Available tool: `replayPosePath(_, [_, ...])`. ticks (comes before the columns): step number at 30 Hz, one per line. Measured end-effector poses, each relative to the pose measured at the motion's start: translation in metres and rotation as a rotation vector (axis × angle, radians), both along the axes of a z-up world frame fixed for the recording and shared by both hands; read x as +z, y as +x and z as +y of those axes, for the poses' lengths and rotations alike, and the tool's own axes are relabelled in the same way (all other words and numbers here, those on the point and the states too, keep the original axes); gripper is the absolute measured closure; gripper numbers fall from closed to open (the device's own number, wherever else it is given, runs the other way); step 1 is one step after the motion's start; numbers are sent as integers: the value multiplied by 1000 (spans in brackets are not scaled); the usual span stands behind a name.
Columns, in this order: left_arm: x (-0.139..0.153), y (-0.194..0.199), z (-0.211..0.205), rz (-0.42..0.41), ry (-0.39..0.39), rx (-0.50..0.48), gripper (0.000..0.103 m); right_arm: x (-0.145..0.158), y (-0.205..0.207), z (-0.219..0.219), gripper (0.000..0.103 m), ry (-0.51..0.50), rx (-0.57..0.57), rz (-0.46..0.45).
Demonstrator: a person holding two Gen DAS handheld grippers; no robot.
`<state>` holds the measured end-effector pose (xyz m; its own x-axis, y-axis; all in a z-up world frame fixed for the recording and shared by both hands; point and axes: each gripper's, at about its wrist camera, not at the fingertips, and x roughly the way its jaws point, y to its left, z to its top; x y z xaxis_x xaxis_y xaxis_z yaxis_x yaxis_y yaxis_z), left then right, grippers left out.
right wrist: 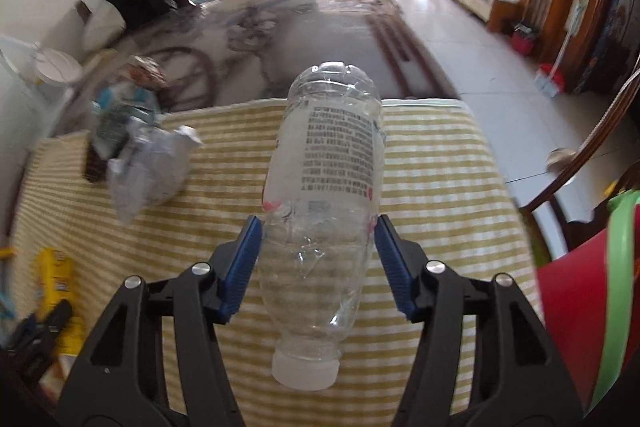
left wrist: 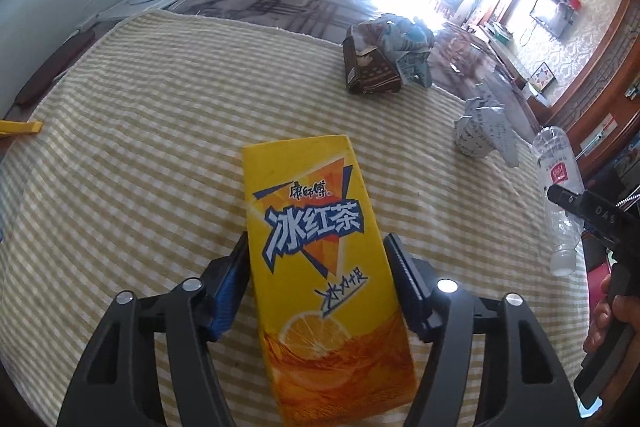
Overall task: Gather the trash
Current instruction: 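Carry the carton and bottle over the red bin and release both inside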
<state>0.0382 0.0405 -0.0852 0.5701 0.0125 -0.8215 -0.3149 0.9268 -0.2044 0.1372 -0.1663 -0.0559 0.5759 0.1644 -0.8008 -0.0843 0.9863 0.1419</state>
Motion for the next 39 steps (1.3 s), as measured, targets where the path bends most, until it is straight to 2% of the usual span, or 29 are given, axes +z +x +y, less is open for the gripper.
replayPosePath(2, [6, -3, -3, -13, 5, -8, 44, 11, -7, 3, 46, -18, 15, -38])
replayPosePath(6, [22, -12, -15, -56, 26, -35, 44, 33, -22, 2, 46, 9, 46, -89])
replayPosePath(11, [41, -24, -32, -107, 22, -64, 44, 58, -49, 0, 46, 16, 83, -162])
replayPosePath(17, [53, -32, -51, -130, 7, -103, 44, 83, -79, -9, 46, 3, 93, -256])
replayPosePath(20, [57, -35, -63, -137, 4, -123, 43, 87, -83, -17, 46, 2, 83, -273])
replayPosePath(26, [62, -38, -77, -139, 2, -144, 43, 80, -83, -31, 46, 19, 65, -247])
replayPosePath(32, [71, -39, -94, -157, 6, -179, 43, 88, -93, -44, 46, 8, 40, -288])
replayPosePath(39, [80, -38, -116, -185, 2, -225, 43, 92, -103, -80, 46, 20, -18, -296])
